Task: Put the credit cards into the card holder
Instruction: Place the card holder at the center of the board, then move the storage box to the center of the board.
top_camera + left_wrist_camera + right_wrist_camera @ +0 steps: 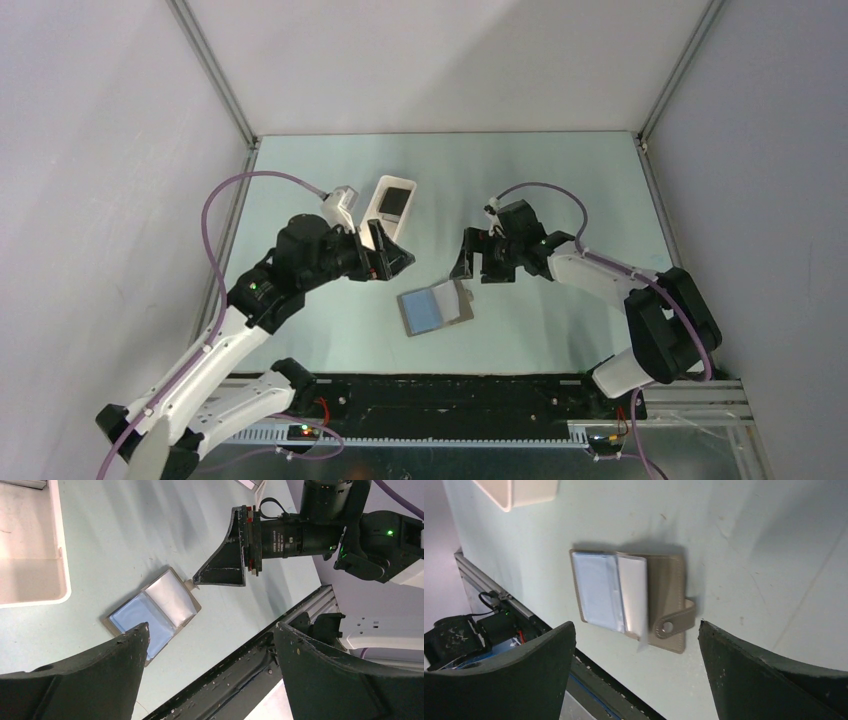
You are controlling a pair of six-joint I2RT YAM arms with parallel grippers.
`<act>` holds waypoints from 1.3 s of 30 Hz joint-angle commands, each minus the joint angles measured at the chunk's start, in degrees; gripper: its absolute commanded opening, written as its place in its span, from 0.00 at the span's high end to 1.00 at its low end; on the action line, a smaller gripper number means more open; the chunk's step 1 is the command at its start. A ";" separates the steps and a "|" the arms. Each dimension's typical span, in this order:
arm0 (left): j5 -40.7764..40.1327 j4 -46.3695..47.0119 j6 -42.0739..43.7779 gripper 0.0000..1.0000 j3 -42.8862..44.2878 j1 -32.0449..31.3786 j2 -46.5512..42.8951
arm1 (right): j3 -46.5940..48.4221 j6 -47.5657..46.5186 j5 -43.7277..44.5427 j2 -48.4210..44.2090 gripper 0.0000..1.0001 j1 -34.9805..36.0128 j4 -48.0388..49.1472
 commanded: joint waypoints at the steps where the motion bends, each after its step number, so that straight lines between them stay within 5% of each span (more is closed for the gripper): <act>1: 0.82 0.28 0.88 0.03 -0.07 0.44 0.49 | 2.60 0.18 1.95 -1.18 0.04 -0.28 -2.72; 10: 2.55 0.23 -3.93 0.03 -6.61 4.81 7.29 | 8.52 -3.83 4.21 -4.16 0.09 0.92 -9.55; 14: 1.86 0.34 -3.90 0.03 -7.84 10.06 10.52 | 9.99 -3.22 3.02 -3.28 0.19 2.23 -8.80; 22: -3.39 0.22 4.97 0.06 1.32 12.66 22.23 | 13.73 -1.88 2.01 2.13 0.31 4.40 -8.36; 32: -11.61 -2.62 8.95 0.23 15.28 12.54 44.37 | 13.86 -0.27 0.26 2.50 0.40 2.96 -8.23; 39: -9.77 -4.78 12.39 0.55 21.37 11.45 55.46 | 13.89 -1.43 -1.03 0.46 0.40 -0.37 -10.31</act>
